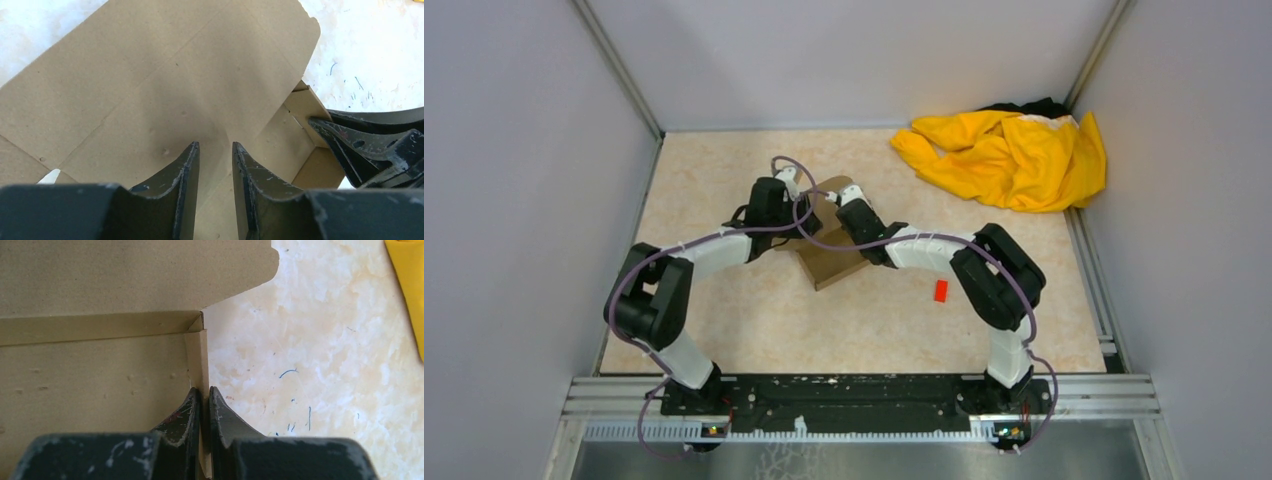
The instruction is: Fold the paper box
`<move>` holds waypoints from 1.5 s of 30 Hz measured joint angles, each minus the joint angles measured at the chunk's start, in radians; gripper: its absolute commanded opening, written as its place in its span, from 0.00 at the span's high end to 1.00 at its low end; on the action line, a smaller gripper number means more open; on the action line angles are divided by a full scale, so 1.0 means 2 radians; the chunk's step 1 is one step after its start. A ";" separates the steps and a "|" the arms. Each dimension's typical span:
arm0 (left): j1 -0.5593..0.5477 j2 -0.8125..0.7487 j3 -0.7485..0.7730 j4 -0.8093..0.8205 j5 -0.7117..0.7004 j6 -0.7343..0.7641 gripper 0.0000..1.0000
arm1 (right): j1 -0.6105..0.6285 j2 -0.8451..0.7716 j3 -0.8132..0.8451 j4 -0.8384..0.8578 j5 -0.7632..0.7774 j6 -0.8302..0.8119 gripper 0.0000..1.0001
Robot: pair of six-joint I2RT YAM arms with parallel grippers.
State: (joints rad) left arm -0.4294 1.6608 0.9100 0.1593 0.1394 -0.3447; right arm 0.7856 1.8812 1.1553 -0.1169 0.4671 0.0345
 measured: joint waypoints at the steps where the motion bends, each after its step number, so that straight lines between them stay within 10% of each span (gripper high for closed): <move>1: 0.000 0.001 -0.001 0.003 0.003 -0.001 0.64 | 0.001 0.002 0.001 0.002 0.004 -0.001 1.00; 21: 0.003 -0.005 -0.021 0.025 0.023 -0.002 0.64 | 0.002 0.024 0.021 0.014 -0.005 -0.035 0.89; 45: 0.003 -0.253 -0.110 -0.051 0.029 -0.039 0.56 | 0.021 0.008 -0.031 0.067 -0.150 -0.124 0.97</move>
State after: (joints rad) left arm -0.4229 1.1538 0.6903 0.0582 0.1970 -0.4229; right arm 0.8272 1.8969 1.0939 0.0174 0.1673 -0.2142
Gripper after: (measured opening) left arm 0.433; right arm 0.070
